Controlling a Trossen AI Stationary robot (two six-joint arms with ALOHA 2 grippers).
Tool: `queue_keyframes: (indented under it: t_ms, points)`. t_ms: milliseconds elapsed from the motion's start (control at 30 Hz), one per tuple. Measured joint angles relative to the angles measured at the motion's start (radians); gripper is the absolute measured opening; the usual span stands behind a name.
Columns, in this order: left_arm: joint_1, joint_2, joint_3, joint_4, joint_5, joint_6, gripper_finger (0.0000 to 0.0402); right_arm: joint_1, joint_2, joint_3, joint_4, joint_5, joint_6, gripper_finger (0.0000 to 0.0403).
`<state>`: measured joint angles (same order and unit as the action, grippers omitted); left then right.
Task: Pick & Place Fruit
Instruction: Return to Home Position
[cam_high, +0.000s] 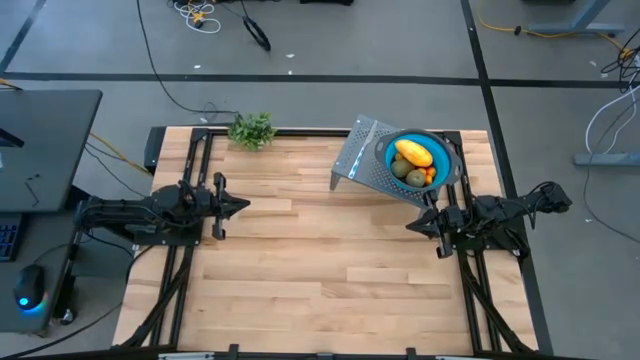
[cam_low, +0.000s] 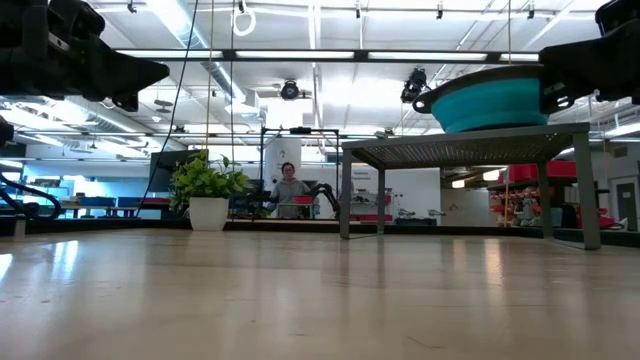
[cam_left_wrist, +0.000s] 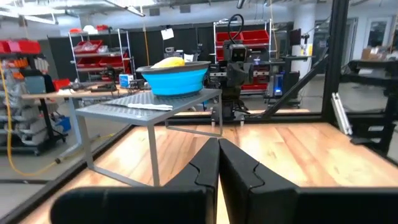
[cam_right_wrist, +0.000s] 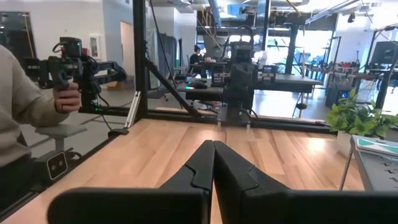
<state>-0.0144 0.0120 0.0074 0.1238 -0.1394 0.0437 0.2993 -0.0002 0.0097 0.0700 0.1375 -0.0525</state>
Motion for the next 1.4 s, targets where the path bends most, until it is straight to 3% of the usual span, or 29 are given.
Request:
queue_keyframes:
  t_ms: [300,500,1400]
  points:
    - [0.000,0.000,0.000,0.000,0.000,0.098,0.0018,0.000,0.000,0.000,0.000,0.000,0.000,0.0017]
    - [0.000,0.000,0.000,0.000,0.001,0.042,0.0015,0.000,0.000,0.000,0.000,-0.001,0.000,0.0017]
    - [0.000,0.000,-0.001,0.000,0.001,0.142,0.0016,0.000,0.000,0.000,0.000,-0.002,0.000,0.0017]
